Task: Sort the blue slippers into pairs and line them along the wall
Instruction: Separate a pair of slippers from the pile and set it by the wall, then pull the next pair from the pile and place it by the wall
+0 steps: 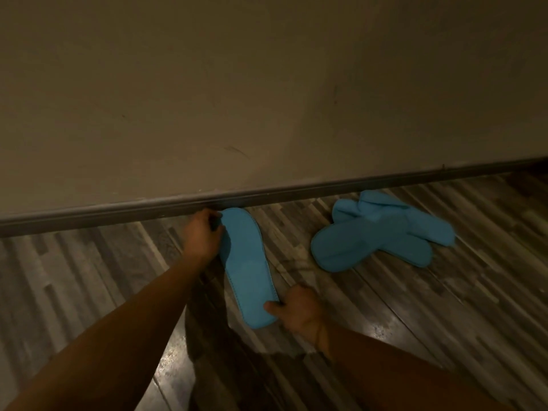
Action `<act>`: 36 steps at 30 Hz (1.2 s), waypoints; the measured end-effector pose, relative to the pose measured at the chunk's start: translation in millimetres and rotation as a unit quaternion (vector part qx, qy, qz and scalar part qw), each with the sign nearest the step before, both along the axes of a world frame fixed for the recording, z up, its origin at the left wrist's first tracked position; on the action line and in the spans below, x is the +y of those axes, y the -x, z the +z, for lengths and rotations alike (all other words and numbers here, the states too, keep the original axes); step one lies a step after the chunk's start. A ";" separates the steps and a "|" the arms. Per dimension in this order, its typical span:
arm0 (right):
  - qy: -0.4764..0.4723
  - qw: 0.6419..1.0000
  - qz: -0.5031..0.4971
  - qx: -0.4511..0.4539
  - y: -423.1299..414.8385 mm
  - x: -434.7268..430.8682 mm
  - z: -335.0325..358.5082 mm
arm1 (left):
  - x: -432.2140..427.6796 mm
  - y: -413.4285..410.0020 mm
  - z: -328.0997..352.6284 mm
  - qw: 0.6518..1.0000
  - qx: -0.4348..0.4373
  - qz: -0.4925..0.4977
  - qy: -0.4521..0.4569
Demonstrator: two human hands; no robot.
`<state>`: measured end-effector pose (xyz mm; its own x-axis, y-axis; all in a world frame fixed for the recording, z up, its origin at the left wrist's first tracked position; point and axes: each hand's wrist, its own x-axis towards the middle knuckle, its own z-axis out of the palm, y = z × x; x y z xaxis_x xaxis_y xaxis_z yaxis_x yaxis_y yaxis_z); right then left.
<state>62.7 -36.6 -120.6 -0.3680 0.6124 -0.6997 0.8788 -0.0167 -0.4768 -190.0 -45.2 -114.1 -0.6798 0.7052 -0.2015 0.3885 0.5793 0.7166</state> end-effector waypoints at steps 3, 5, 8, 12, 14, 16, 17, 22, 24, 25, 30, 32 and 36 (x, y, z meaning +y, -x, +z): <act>-0.021 0.997 0.080 0.002 -14.6 22.0 21.2 | -1.3 -1.8 -1.2 0.999 0.022 0.019 -0.017; -0.059 0.990 0.125 -0.019 -31.9 53.1 33.7 | 0.3 -6.4 -0.3 0.998 0.033 0.027 -0.036; -0.100 0.988 0.114 -0.037 -68.5 111.3 55.0 | 12.9 -31.7 8.4 0.997 -0.015 0.029 -0.063; -0.164 0.985 0.044 -0.016 -122.3 176.4 91.3 | 37.7 -87.9 20.9 0.994 -0.094 0.007 -0.053; -0.202 0.977 0.020 -0.058 -144.4 205.8 92.8 | 49.4 -114.7 22.2 0.992 -0.126 0.001 -0.023; -0.222 0.971 -0.011 -0.088 -162.3 230.2 83.6 | 60.2 -136.6 18.7 0.989 -0.146 -0.003 -0.001; -0.227 0.969 -0.032 -0.092 -168.9 239.6 77.9 | 65.0 -145.4 17.6 0.988 -0.154 -0.006 0.009; -0.230 0.966 -0.091 -0.080 -180.6 262.5 54.1 | 77.2 -173.6 -2.7 0.965 -0.256 -0.001 0.060; -0.220 0.967 -0.103 -0.076 -176.8 266.3 45.0 | 79.1 -178.2 -9.3 0.950 -0.302 0.023 0.070; -0.218 0.967 -0.106 -0.073 -175.1 267.7 41.0 | 80.3 -179.9 -11.6 0.946 -0.313 0.034 0.070; -0.230 0.964 -0.127 -0.033 -175.4 267.6 31.9 | 82.0 -191.3 -11.9 0.950 -0.302 0.041 0.063; -0.226 0.962 -0.149 -0.021 -178.7 264.9 34.9 | 80.9 -190.3 -12.1 0.959 -0.275 0.035 0.058; -0.214 0.966 -0.147 -0.012 -185.9 248.4 46.4 | 75.8 -173.0 -5.5 0.969 -0.241 0.039 0.045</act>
